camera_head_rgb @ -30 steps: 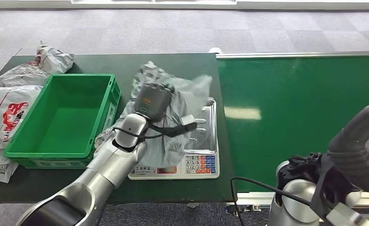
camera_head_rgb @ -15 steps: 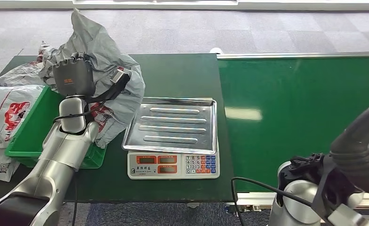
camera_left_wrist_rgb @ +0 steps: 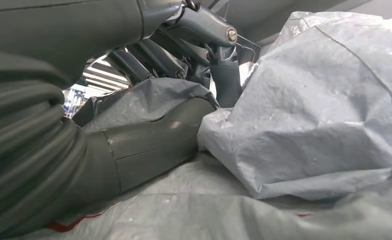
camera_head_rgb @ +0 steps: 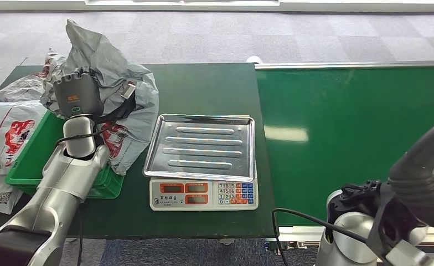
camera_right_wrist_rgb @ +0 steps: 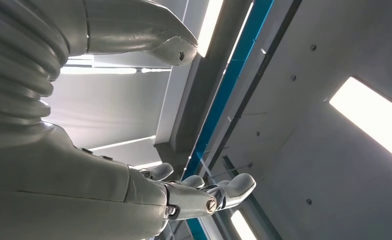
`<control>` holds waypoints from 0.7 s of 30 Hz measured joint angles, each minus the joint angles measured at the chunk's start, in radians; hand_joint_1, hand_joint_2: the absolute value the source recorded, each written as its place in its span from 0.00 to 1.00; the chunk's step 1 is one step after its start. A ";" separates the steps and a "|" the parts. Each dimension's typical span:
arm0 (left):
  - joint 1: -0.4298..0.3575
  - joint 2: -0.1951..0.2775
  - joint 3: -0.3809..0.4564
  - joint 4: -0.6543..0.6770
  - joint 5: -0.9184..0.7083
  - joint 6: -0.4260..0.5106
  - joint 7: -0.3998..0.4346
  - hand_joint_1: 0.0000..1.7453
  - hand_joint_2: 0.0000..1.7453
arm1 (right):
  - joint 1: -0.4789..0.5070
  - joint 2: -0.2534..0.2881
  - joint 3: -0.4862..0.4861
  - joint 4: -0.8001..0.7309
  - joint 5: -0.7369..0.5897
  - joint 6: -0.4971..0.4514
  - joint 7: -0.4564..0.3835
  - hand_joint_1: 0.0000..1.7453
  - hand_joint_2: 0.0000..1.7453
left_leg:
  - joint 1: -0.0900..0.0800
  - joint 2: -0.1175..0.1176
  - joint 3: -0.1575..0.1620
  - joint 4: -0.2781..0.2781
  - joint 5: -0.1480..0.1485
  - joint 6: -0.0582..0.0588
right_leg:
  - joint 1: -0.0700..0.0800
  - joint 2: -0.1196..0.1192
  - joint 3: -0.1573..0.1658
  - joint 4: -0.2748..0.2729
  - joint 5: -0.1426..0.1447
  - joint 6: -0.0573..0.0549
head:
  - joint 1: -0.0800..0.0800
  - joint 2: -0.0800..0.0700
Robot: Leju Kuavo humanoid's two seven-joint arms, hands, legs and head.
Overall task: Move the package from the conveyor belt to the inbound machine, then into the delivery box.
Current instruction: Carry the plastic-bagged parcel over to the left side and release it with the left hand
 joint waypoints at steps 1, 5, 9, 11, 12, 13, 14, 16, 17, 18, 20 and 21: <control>-0.002 0.001 0.000 0.004 0.000 -0.011 0.000 1.00 1.00 | 0.000 0.000 0.000 0.000 0.000 0.000 0.000 0.00 1.00 | 0.000 0.000 0.000 0.000 0.000 0.000 | 0.000 0.000 0.000 0.000 0.000 0.000 | 0.000 0.000; -0.017 0.008 0.001 0.056 0.000 -0.097 -0.004 1.00 1.00 | 0.000 0.000 0.000 0.000 0.001 0.000 0.000 0.00 1.00 | 0.000 0.000 0.000 0.000 0.000 0.000 | 0.000 0.000 0.000 0.000 0.000 0.000 | 0.000 0.000; -0.036 0.020 0.020 0.146 0.000 -0.136 -0.008 0.09 0.75 | 0.000 0.000 0.000 -0.001 0.000 0.000 0.000 0.00 1.00 | 0.000 0.000 0.000 0.000 0.000 0.000 | 0.000 0.001 0.000 0.000 0.000 0.000 | 0.000 0.000; -0.040 0.026 0.037 0.184 0.000 -0.128 -0.006 0.00 0.25 | 0.001 0.000 0.000 -0.002 -0.001 0.000 0.000 0.00 1.00 | 0.000 0.000 0.000 0.000 0.000 0.000 | 0.000 0.001 0.000 0.000 0.000 0.000 | 0.000 0.000; -0.041 0.029 0.046 0.199 0.001 -0.119 -0.002 0.00 0.00 | 0.001 0.000 0.000 -0.003 -0.002 0.000 0.000 0.00 1.00 | 0.000 0.000 0.000 0.000 0.000 0.000 | 0.000 0.001 0.000 0.000 0.000 0.000 | 0.000 0.000; -0.041 0.032 0.056 0.212 0.001 -0.104 0.003 0.00 0.00 | 0.001 0.000 0.000 -0.003 -0.002 0.000 0.000 0.00 1.00 | 0.000 0.000 0.000 0.000 0.000 0.000 | 0.000 0.001 0.000 0.000 0.000 0.000 | 0.000 0.000; -0.041 0.034 0.068 0.224 0.002 -0.085 0.010 0.00 0.00 | 0.001 0.000 0.000 -0.003 -0.004 0.000 0.000 0.00 1.00 | 0.000 0.000 0.000 0.000 0.000 0.000 | 0.000 0.001 0.000 0.000 0.000 0.000 | 0.000 0.000; -0.039 0.039 0.096 0.241 0.002 -0.035 0.028 0.00 0.00 | 0.001 0.000 0.000 -0.003 -0.007 0.000 0.000 0.00 1.00 | 0.000 0.000 0.000 0.000 0.000 0.000 | 0.000 0.001 0.000 0.000 0.000 0.000 | 0.000 0.000; -0.038 0.041 0.110 0.247 0.002 -0.007 0.038 0.00 0.00 | 0.001 0.000 0.000 -0.003 -0.009 0.000 0.000 0.00 1.00 | 0.000 0.000 0.000 0.000 0.000 0.000 | 0.000 0.001 0.000 0.000 0.000 0.000 | 0.000 0.000; -0.035 0.044 0.126 0.251 0.002 0.025 0.049 0.00 0.00 | 0.001 0.000 0.000 -0.003 -0.011 0.000 0.000 0.00 1.00 | 0.000 0.000 0.000 0.000 0.000 0.000 | 0.000 0.001 0.000 0.000 0.000 0.000 | 0.000 0.000; -0.028 0.048 0.156 0.255 0.001 0.084 0.069 0.00 0.00 | 0.001 0.000 0.000 -0.003 -0.013 0.000 0.000 0.00 1.00 | 0.000 0.000 0.000 0.000 0.000 0.000 | 0.000 0.001 0.000 0.000 0.000 0.000 | 0.000 0.000; -0.025 0.050 0.170 0.255 0.000 0.106 0.075 0.00 0.00 | 0.001 0.000 0.000 -0.003 -0.015 0.000 0.000 0.00 1.00 | 0.000 0.000 0.000 0.000 0.000 0.000 | 0.000 0.001 0.000 0.000 0.000 0.000 | 0.000 0.000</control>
